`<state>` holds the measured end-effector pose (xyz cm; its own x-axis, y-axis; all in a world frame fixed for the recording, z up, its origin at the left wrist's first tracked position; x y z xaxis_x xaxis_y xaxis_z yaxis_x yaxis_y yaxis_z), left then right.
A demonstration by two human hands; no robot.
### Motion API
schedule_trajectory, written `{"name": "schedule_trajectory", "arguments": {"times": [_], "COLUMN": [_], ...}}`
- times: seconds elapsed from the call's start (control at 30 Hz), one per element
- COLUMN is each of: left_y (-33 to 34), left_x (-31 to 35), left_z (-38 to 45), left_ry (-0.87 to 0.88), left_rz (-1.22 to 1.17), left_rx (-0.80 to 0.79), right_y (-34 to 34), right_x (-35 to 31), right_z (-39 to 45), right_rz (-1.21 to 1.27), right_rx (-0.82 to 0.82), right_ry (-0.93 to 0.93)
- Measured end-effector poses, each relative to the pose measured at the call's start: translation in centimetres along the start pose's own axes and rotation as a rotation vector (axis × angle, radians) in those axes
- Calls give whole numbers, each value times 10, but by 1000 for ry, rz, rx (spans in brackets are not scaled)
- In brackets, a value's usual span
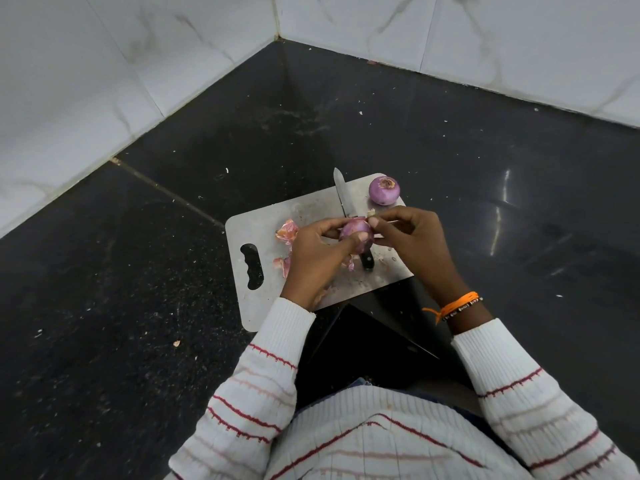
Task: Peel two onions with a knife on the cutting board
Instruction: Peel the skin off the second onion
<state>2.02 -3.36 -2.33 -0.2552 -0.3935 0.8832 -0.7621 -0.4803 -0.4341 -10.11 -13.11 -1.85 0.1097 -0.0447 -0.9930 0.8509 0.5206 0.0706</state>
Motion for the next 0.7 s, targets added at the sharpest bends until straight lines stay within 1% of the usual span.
{"name": "schedule_trajectory", "arguments": {"times": [0.07,0.2,0.37,0.47,0.53,0.57,0.63,0.7], "left_y": [0,0,4,5,5,4,5,6], "left_x": [0,0,1,1,1,2,5,5], "left_z": [0,0,2,-1,-2,-3,-4,-4], "left_ry": [5,23,45,37,20,19,14,6], "left_rz": [18,28,70,-10,-69,-96,-189,-243], "left_rx": [11,3,-69,-145,-174,-183,-217,-246], "right_y": [0,5,9,6,-2,-6,-12,-12], "right_x": [-4,-9,-7,-1,9,14,18,14], "right_z": [0,0,-1,0,3,3,3,2], "right_rz": [-105,-240,-334,-420,-463,-466,-395,-280], "right_rx": [-3,3,-3,27,57,70,94,118], "right_ry": [-65,-124,-129,-141,-84,-40,20,11]}}
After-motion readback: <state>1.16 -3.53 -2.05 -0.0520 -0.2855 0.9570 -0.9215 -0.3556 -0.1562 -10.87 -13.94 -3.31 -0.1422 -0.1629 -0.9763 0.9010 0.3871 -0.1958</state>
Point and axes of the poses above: each hand's wrist, its own z-axis towards the middle knuckle, its own y-axis out of the palm, x = y × z, the point moved 7 cm from there along z, towards the middle knuckle, and after that the axes turned 15 degrees about z, right-handed, at the moved point
